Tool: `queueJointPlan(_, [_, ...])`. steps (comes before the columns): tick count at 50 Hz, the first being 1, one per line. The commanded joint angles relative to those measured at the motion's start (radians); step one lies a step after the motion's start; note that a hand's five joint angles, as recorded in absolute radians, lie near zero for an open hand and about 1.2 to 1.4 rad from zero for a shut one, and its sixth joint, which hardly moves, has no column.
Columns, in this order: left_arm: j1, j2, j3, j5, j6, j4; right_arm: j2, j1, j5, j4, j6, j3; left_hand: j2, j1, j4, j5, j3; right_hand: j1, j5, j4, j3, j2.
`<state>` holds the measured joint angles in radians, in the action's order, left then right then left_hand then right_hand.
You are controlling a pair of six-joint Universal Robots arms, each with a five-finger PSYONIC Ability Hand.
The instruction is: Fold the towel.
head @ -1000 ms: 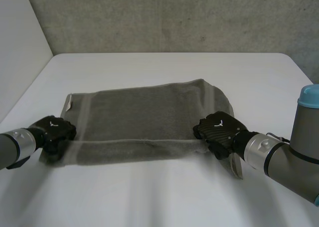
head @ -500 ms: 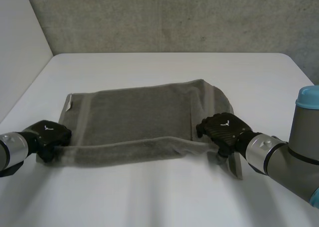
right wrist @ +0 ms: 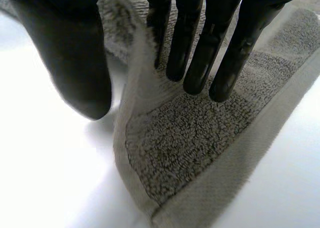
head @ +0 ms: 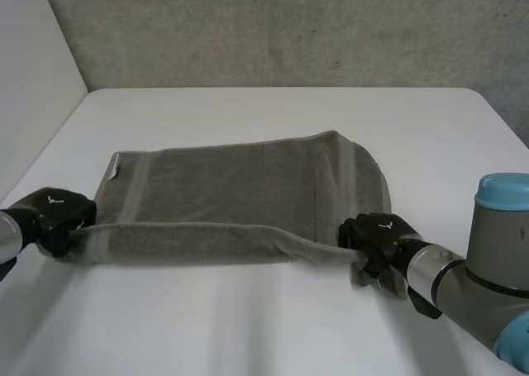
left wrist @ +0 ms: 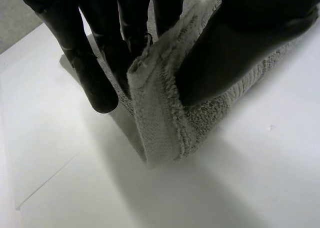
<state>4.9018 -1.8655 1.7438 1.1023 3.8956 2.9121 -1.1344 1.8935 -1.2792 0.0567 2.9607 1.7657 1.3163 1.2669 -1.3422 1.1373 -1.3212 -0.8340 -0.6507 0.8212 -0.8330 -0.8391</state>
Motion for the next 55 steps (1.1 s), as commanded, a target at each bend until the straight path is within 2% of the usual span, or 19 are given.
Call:
queueJointPlan(1, [0.019, 0.014, 0.002, -0.030, -0.007, -0.005, 0.011, -0.001, -0.005, 0.012, 0.014, -0.002, 0.080, 0.129, -0.054, 0.084, -0.075, -0.561, -0.569, 0.573, -0.562, -0.556])
queueJointPlan(10, [0.041, 0.118, 0.003, -0.091, -0.071, -0.027, -0.077, -0.013, -0.005, -0.034, -0.009, -0.020, 0.080, 0.129, -0.054, 0.084, -0.075, -0.562, -0.571, 0.575, -0.563, -0.557])
queueJointPlan(12, [0.076, 0.199, -0.004, -0.134, -0.106, -0.060, -0.236, -0.048, 0.012, -0.139, -0.054, -0.049, 0.080, 0.129, -0.054, 0.084, -0.075, -0.562, -0.571, 0.575, -0.563, -0.557])
queueJointPlan(15, [0.102, 0.287, -0.029, -0.188, -0.148, -0.100, -0.355, -0.077, 0.026, -0.269, -0.130, -0.112, 0.080, 0.129, -0.054, 0.084, -0.075, -0.562, -0.571, 0.575, -0.563, -0.557])
queueJointPlan(20, [0.122, 0.382, -0.064, -0.266, -0.223, -0.132, -0.424, -0.093, 0.076, -0.447, -0.251, -0.236, 0.080, 0.129, -0.054, 0.084, -0.075, -0.562, -0.571, 0.575, -0.563, -0.557])
queueJointPlan(25, [0.137, 0.408, -0.072, -0.292, -0.297, -0.129, -0.412, -0.135, 0.100, -0.587, -0.418, -0.327, 0.080, 0.129, -0.054, 0.084, -0.075, -0.562, -0.571, 0.575, -0.563, -0.557])
queueJointPlan(30, [0.148, 0.372, -0.064, -0.288, -0.295, -0.129, -0.349, -0.159, 0.089, -0.606, -0.540, -0.336, 0.080, 0.129, -0.054, 0.084, -0.075, -0.562, -0.571, 0.575, -0.563, -0.557])
queueJointPlan(36, [0.133, 0.252, -0.073, -0.280, -0.286, -0.122, -0.295, -0.148, 0.096, -0.595, -0.578, -0.333, 0.080, 0.129, -0.054, 0.084, -0.075, -0.562, -0.571, 0.575, -0.563, -0.557])
queueJointPlan(39, [0.107, 0.167, -0.104, -0.277, -0.297, -0.093, -0.203, -0.145, 0.098, -0.578, -0.581, -0.370, 0.080, 0.129, -0.054, 0.084, -0.075, -0.562, -0.571, 0.575, -0.563, -0.557])
queueJointPlan(41, [0.020, 0.054, -0.180, -0.253, -0.309, -0.067, -0.096, -0.133, 0.093, -0.558, -0.580, -0.458, 0.080, 0.129, -0.054, 0.084, -0.075, -0.562, -0.571, 0.575, -0.563, -0.557])
queueJointPlan(42, [0.019, 0.054, -0.181, -0.252, -0.309, -0.067, -0.096, -0.132, 0.093, -0.558, -0.580, -0.459, 0.080, 0.129, -0.054, 0.084, -0.075, -0.562, -0.571, 0.575, -0.563, -0.557])
queueJointPlan(44, [-0.078, -0.079, -0.309, -0.143, -0.329, -0.062, 0.002, -0.094, 0.089, -0.545, -0.580, -0.564, 0.080, 0.129, -0.054, 0.084, -0.075, -0.562, -0.571, 0.575, -0.563, -0.557])
queueJointPlan(45, [-0.079, -0.080, -0.310, -0.142, -0.329, -0.062, 0.002, -0.094, 0.089, -0.545, -0.580, -0.565, 0.080, 0.129, -0.054, 0.084, -0.075, -0.562, -0.571, 0.575, -0.563, -0.557])
queueJointPlan(47, [-0.171, -0.199, -0.505, 0.005, -0.363, -0.068, 0.109, -0.056, 0.048, -0.516, -0.580, -0.723, 0.080, 0.129, -0.054, 0.084, -0.075, -0.562, -0.571, 0.575, -0.563, -0.557])
queueJointPlan(48, [-0.171, -0.199, -0.506, 0.005, -0.363, -0.068, 0.110, -0.056, 0.047, -0.515, -0.580, -0.724, 0.080, 0.129, -0.054, 0.084, -0.075, -0.562, -0.571, 0.575, -0.563, -0.557])
queueJointPlan(50, [-0.229, -0.277, -0.750, 0.103, -0.433, -0.068, 0.168, -0.022, -0.014, -0.439, -0.568, -0.935, 0.080, 0.129, -0.054, 0.084, -0.075, -0.562, -0.571, 0.575, -0.563, -0.557])
queueJointPlan(51, [-0.229, -0.277, -0.751, 0.103, -0.433, -0.068, 0.168, -0.022, -0.014, -0.439, -0.568, -0.936, 0.080, 0.129, -0.054, 0.084, -0.075, -0.562, -0.571, 0.575, -0.563, -0.557])
queueJointPlan(54, [-0.261, -0.282, -1.101, 0.119, -0.653, -0.060, 0.153, 0.001, -0.061, -0.234, -0.464, -1.214, 0.080, 0.129, -0.054, 0.084, -0.075, -0.562, -0.571, 0.575, -0.563, -0.557])
queueJointPlan(55, [-0.262, -0.282, -1.103, 0.119, -0.654, -0.060, 0.153, 0.001, -0.062, -0.233, -0.463, -1.215, 0.080, 0.129, -0.054, 0.084, -0.075, -0.562, -0.571, 0.575, -0.563, -0.557])
